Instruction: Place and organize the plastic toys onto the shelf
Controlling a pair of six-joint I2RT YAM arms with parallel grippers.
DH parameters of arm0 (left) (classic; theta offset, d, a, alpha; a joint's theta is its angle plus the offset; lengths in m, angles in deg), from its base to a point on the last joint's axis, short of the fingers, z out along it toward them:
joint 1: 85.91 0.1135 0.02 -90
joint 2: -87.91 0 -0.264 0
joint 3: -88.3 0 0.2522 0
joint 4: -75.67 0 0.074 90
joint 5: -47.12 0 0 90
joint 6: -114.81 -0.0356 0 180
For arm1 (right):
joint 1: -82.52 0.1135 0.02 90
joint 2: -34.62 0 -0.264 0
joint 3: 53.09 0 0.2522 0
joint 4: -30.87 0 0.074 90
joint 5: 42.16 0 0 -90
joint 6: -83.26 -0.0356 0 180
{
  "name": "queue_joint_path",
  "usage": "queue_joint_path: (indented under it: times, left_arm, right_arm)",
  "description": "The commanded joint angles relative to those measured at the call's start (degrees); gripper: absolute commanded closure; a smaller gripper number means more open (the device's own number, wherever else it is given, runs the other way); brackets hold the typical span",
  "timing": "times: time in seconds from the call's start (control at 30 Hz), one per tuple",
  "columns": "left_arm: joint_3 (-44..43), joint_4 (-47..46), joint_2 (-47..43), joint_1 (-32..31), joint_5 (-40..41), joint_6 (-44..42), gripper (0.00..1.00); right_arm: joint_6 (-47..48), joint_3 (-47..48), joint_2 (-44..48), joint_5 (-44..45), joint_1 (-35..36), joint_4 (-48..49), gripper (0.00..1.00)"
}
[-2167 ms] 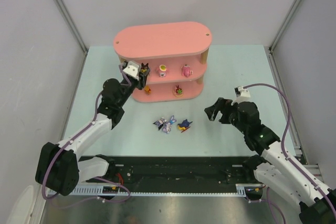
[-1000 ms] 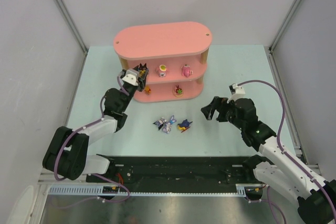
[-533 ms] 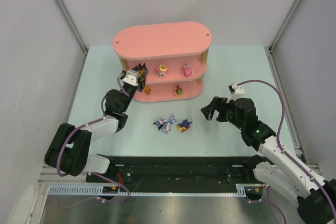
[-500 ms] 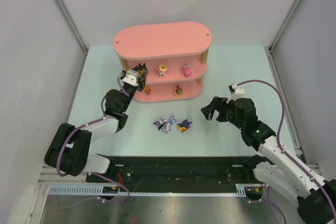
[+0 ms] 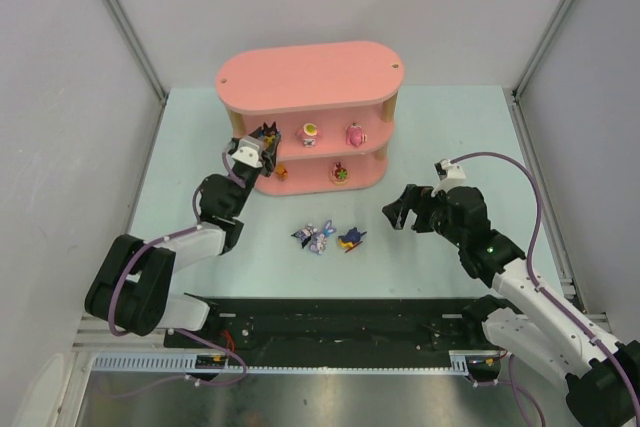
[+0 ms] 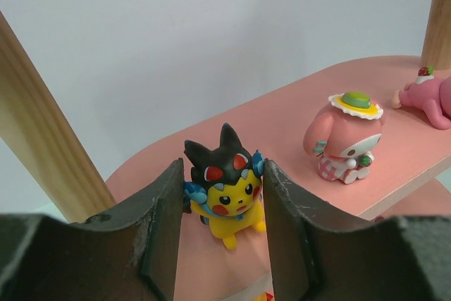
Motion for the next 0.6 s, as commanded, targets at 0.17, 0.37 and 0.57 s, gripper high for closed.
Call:
queue_joint_path:
  times: [0.17, 0.37, 0.57]
  left_arm:
    - [0.3, -4.7, -0.3, 0.5, 0.8, 0.8, 0.41]
    - [0.2, -4.5, -0.6, 0.5, 1.0, 0.9, 0.32]
    - [0.2, -4.6, -0.8, 0.4, 1.2, 1.0, 0.25]
  right_arm:
    - [1.1, 2.7, 0.0, -0.8, -0.4, 1.4, 0.0]
    - [1.0, 2.7, -0.1, -1.0, -0.4, 1.5, 0.0]
    - [0.9, 2.7, -0.1, -1.3, -0.5, 1.6, 0.0]
